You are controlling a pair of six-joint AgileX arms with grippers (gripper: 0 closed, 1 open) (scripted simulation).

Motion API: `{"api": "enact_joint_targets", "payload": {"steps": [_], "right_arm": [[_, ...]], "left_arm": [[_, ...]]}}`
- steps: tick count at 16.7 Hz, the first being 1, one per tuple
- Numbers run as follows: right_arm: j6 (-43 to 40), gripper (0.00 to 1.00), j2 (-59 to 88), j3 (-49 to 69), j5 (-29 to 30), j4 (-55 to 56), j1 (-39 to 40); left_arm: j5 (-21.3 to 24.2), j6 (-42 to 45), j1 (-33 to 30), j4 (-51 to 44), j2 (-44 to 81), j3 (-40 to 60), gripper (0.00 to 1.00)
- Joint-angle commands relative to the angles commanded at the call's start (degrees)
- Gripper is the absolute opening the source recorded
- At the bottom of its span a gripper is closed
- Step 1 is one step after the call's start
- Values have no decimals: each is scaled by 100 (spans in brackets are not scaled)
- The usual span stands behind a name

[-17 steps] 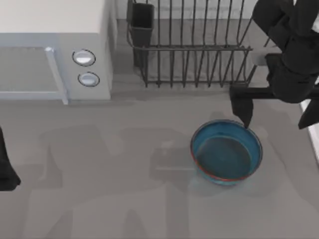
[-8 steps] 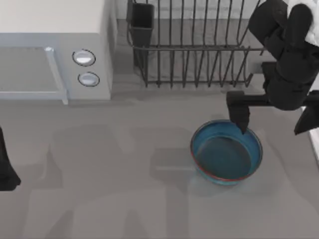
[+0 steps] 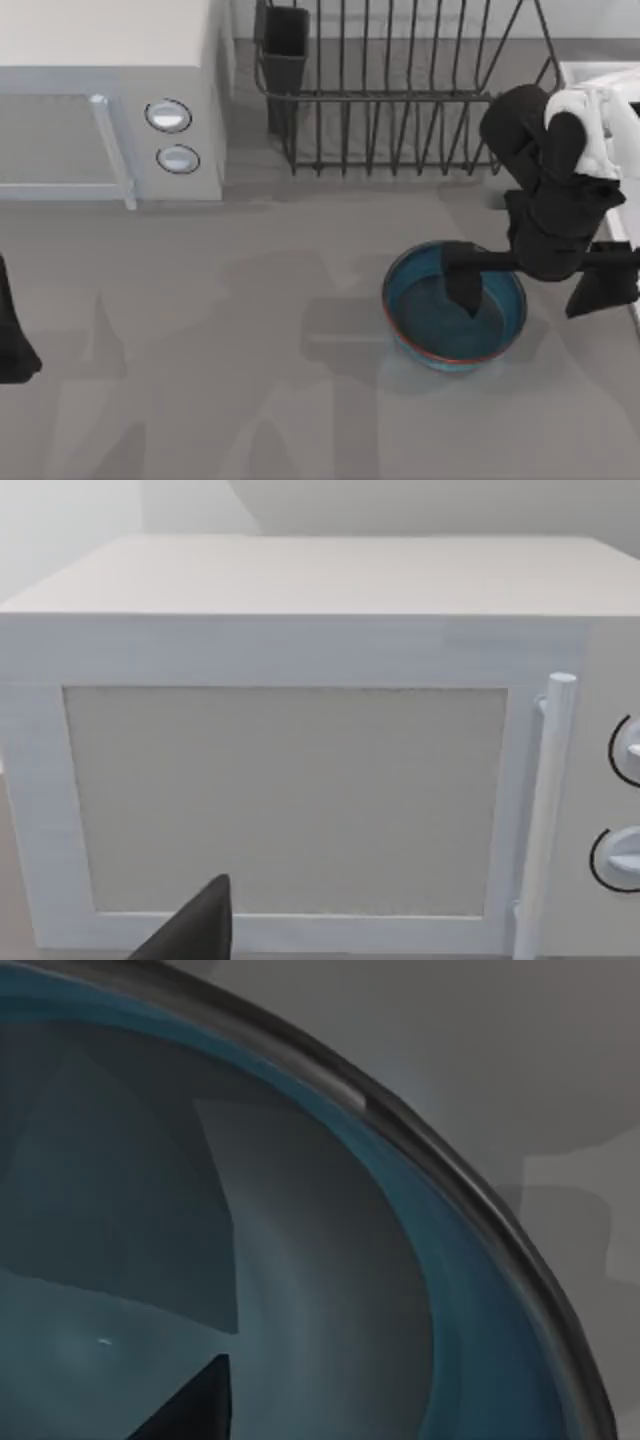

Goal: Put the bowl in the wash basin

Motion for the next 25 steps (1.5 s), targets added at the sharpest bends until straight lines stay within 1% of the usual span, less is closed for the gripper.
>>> {"api": "enact_joint_targets", "payload": {"steps": [4,17,18,25], "right_arm": [[0,100,3,-6,0,7,0],[0,2,3,-6,0,7,0],[0,0,3,-6,0,7,0],[0,0,3,-6,0,7,0]], "left_arm": [[0,0,0,0,0,0,100],[0,0,0,0,0,0,100],[0,0,0,0,0,0,100],[0,0,0,0,0,0,100]]}}
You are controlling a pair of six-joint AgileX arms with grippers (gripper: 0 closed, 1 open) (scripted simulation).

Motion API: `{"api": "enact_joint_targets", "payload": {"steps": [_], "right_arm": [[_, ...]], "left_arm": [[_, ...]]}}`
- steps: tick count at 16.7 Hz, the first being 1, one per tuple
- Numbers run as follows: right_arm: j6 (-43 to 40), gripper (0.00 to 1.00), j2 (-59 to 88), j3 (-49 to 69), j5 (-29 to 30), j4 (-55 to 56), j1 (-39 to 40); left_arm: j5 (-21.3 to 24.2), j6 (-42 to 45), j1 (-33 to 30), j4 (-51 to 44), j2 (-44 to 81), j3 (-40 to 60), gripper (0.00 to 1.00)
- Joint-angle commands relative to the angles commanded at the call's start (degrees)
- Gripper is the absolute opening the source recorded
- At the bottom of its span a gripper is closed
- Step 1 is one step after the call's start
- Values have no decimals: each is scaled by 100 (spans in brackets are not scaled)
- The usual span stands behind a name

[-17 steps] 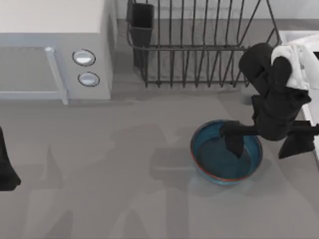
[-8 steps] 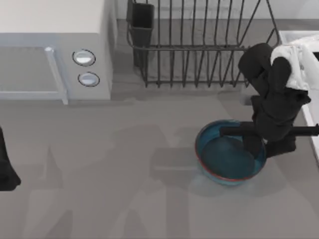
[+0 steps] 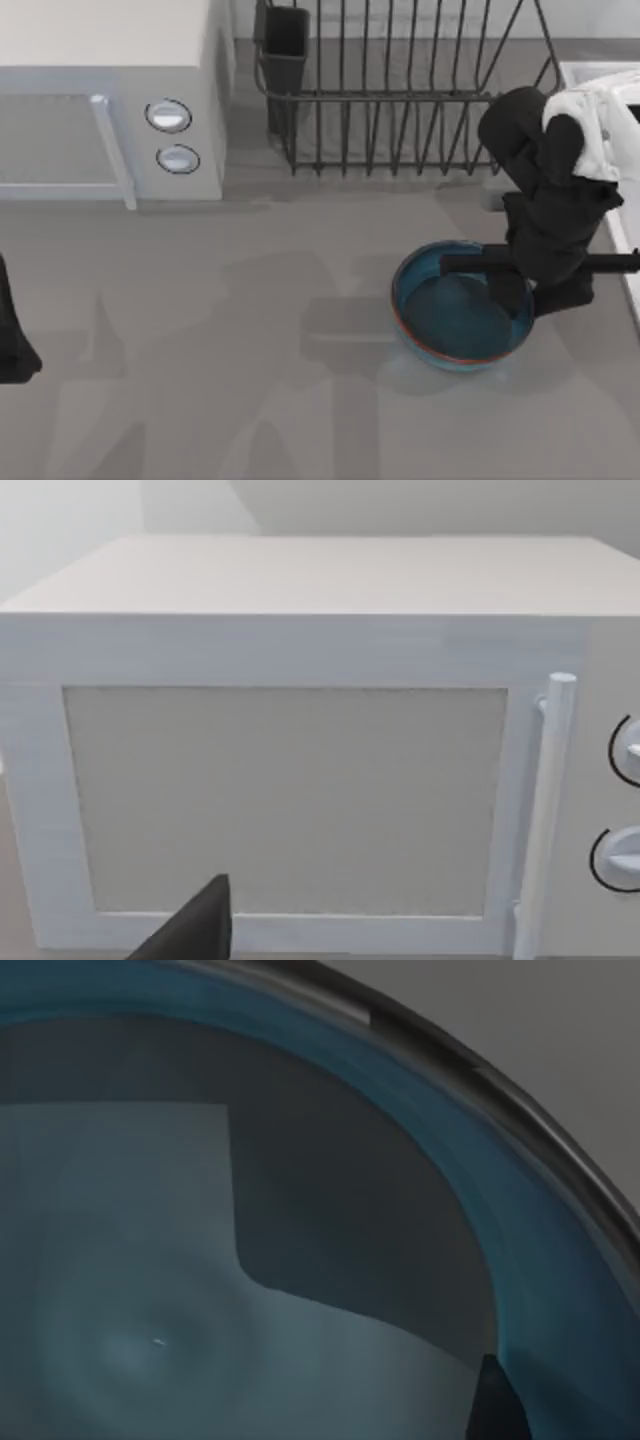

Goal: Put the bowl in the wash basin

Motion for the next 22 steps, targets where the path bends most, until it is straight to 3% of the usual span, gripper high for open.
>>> {"api": "enact_joint_targets", "payload": {"steps": [5,15,22], "right_arm": [[10,0,-52,368,6,-419,-12],[-31,0,-562,2550,1,-3144,-34],[-44,0,-600,2632,-32,-3212,-35]], "left_arm": [[0,0,0,0,0,0,100],[0,0,0,0,0,0,100],[0,0,0,0,0,0,100]]}}
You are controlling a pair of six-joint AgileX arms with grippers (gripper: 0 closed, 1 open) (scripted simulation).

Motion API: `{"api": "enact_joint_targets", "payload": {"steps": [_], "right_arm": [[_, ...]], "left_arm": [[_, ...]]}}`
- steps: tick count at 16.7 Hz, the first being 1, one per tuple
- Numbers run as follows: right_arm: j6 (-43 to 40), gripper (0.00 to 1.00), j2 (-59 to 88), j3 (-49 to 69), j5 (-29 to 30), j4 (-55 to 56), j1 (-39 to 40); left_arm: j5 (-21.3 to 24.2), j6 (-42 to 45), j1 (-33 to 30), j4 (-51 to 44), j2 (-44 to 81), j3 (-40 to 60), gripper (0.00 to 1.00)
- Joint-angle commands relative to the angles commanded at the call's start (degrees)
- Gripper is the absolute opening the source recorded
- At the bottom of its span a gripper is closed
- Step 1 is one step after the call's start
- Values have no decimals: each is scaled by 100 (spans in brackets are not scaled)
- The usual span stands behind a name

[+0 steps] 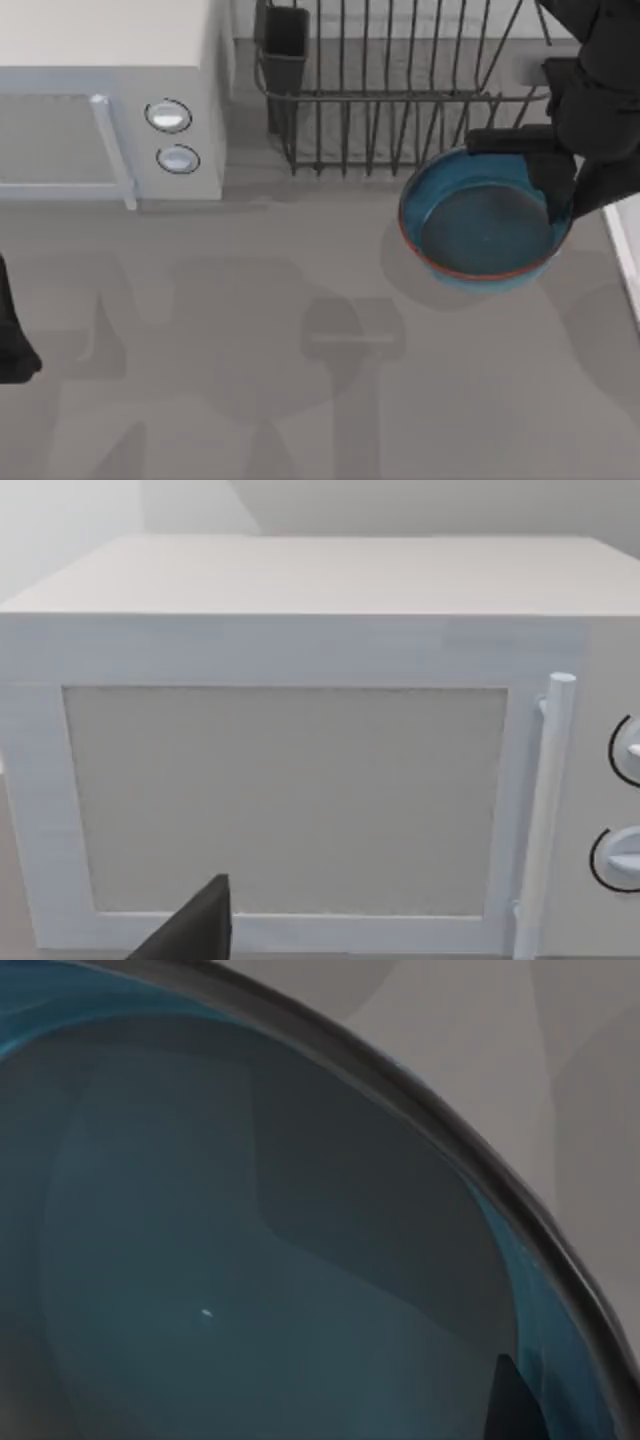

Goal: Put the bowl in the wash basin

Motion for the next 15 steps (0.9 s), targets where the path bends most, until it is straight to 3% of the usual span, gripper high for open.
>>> {"api": "enact_joint_targets", "payload": {"steps": [3,7,15], "right_arm": [[-109,0,-96,-340,-254,516,-175],[-371,0,-292,-1298,-837,2013,-739],[-1208,0,-738,-4152,-2080,7374,-2703]], "left_arm": [[0,0,0,0,0,0,100],[0,0,0,0,0,0,100],[0,0,0,0,0,0,100]]}}
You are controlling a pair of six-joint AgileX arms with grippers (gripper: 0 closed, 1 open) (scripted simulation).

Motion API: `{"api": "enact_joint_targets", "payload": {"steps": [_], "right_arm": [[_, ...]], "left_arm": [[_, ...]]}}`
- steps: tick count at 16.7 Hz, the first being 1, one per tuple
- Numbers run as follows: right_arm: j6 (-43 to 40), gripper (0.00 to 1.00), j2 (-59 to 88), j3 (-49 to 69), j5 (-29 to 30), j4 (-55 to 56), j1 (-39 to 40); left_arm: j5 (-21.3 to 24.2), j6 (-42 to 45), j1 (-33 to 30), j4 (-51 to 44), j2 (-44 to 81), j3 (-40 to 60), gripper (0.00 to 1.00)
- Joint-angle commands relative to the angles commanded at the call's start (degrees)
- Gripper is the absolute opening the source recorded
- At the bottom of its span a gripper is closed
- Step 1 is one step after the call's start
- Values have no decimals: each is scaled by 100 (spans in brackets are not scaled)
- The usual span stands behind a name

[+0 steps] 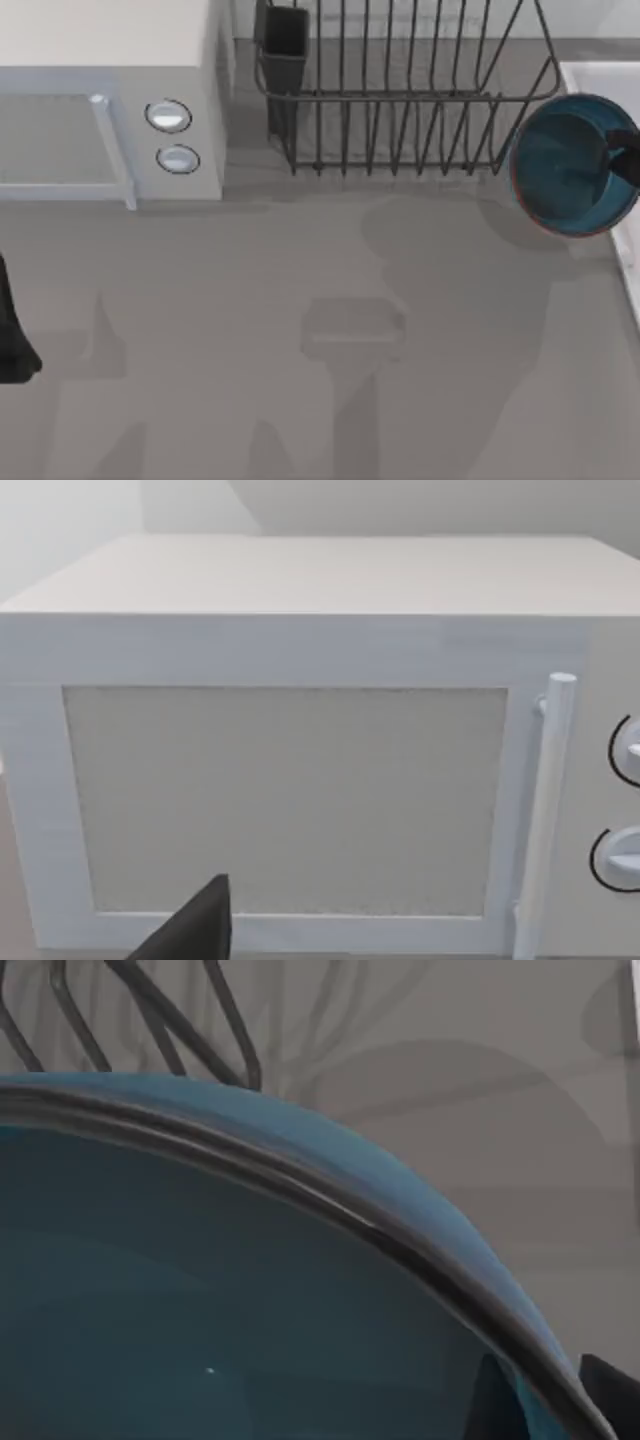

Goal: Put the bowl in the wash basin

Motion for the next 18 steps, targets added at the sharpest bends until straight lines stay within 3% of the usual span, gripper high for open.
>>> {"api": "enact_joint_targets", "payload": {"steps": [5,9,13,18], "right_arm": [[-604,0,-568,-1485,-501,3375,-1328],[-948,0,-1081,-2117,-708,5117,-2172],[-1099,0,-1416,-2326,-769,5917,-2620],[-1100,0,-1418,-2312,-765,5952,-2624]], "left_arm": [[0,0,0,0,0,0,100],[0,0,0,0,0,0,100],[0,0,0,0,0,0,100],[0,0,0,0,0,0,100]]}}
